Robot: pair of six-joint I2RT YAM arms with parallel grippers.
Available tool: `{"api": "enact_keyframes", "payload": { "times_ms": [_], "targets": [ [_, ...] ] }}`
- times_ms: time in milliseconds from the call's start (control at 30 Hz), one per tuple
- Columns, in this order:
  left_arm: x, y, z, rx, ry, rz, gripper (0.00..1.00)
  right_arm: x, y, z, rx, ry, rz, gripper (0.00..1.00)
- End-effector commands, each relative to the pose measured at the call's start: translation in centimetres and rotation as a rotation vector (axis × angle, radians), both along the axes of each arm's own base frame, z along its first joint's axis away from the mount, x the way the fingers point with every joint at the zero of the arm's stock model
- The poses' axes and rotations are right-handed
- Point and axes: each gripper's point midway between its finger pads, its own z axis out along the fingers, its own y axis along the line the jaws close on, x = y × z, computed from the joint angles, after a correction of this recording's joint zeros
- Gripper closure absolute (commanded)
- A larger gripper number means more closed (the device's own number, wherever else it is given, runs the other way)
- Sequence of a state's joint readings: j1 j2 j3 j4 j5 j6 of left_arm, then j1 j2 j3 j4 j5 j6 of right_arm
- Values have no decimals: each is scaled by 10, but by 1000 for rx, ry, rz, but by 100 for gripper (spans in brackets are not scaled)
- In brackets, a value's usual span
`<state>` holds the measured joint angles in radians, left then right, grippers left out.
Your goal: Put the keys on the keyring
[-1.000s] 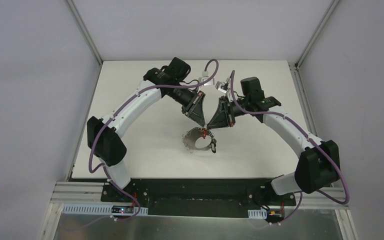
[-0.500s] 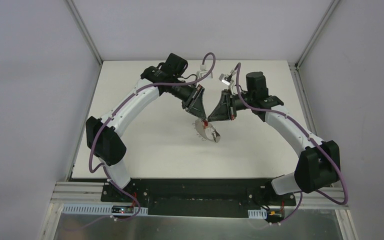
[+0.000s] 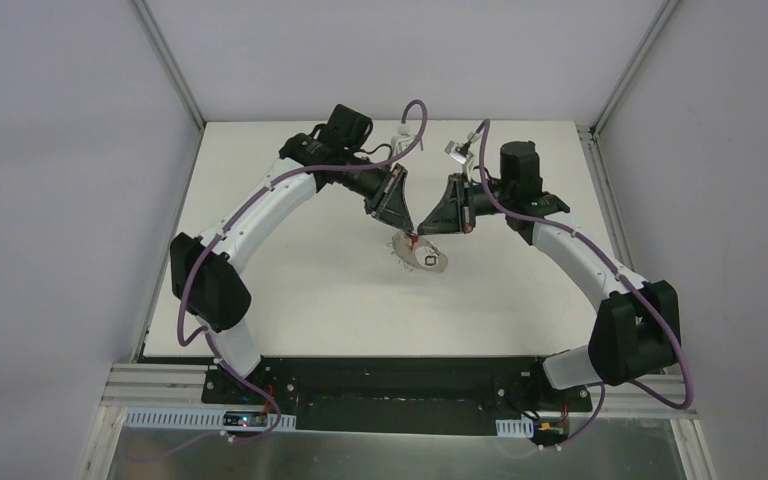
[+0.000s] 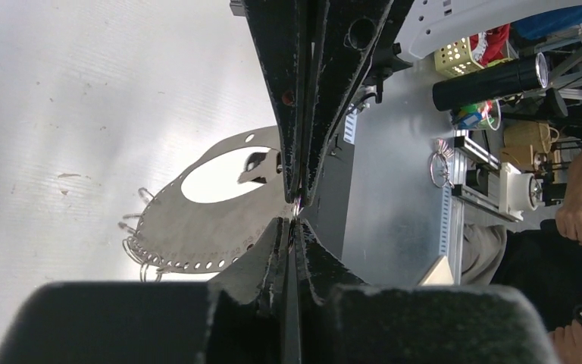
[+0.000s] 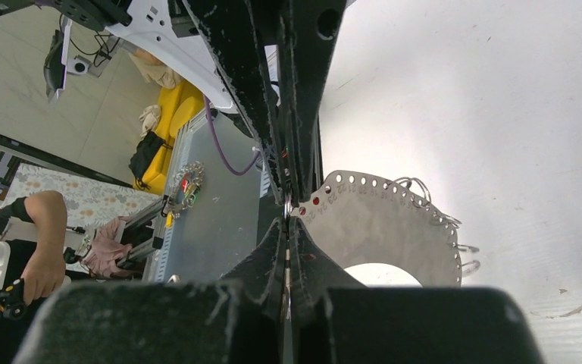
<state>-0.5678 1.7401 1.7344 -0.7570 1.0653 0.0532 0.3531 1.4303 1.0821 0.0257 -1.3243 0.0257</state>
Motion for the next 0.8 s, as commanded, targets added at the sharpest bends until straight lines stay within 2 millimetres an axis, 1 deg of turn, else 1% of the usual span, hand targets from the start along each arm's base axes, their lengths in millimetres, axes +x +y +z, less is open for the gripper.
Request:
{"api": "enact_keyframes", "payload": {
  "times_ms": [0,200,233,300,400,467,567,667,767],
  "targets": [
    [-6,2,21,-55,-38,-12,100,-1,-2,24,51,-86,0,100],
    [-1,2,22,-25,-48,8,100,-4,-3,22,51,-95,1,100],
    [0,3,21,-13,-46,7,100,-6,-3,23,54,-102,7,99],
    [0,4,20,25,-47,-3,100,-9,-4,25,61,-117,16,89],
    [-5,5,17,65,-40,-44,100,-8,-4,29,65,-134,13,76],
    [-13,2,20,48,-22,-80,100,-7,-4,29,65,-140,12,69],
    [-24,-3,27,0,14,-127,100,-8,-4,31,70,-153,19,61],
    [-28,-5,31,-20,39,-140,100,-13,-5,32,77,-156,37,58],
    [-29,-7,33,-32,51,-144,100,-14,-5,32,80,-160,43,59]
  ]
}}
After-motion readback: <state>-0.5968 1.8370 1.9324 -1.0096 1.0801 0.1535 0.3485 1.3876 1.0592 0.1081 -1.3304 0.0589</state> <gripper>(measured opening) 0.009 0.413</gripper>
